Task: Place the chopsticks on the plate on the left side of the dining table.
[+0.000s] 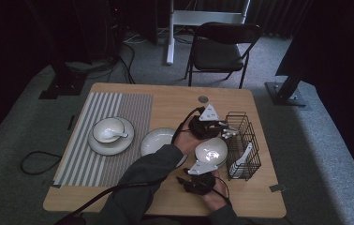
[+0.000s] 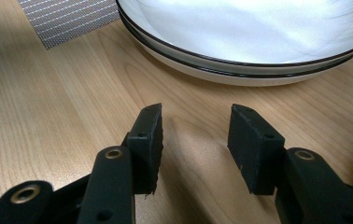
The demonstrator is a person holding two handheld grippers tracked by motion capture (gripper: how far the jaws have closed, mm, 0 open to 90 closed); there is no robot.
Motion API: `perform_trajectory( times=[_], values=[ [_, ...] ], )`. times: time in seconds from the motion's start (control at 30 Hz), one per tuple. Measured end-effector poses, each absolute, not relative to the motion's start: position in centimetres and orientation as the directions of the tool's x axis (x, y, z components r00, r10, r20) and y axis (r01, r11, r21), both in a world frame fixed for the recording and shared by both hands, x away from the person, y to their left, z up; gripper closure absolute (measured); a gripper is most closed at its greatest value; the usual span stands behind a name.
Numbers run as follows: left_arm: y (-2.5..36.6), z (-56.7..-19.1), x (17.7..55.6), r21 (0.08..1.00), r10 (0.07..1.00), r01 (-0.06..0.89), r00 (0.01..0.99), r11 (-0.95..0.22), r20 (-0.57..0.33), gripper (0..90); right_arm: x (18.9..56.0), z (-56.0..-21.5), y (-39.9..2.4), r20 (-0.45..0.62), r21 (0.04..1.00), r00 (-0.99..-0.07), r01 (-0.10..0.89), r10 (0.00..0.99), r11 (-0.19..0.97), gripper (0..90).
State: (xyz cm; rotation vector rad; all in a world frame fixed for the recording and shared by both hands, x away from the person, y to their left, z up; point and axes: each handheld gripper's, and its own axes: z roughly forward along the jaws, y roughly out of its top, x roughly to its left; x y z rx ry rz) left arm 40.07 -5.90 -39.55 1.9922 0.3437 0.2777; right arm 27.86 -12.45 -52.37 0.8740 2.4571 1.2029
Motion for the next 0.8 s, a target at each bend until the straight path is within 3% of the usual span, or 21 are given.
perform_trajectory(
  times=[0.8],
  values=[
    [-5.59, -39.37, 40.16, 0.911, 0.415, 0.089, 0.905, -0.403, 0.095, 84.3, 27.86, -52.38, -12.44, 0.022, 0.788, -0.783, 0.397, 0.621, 0.471, 54.6]
  ],
)
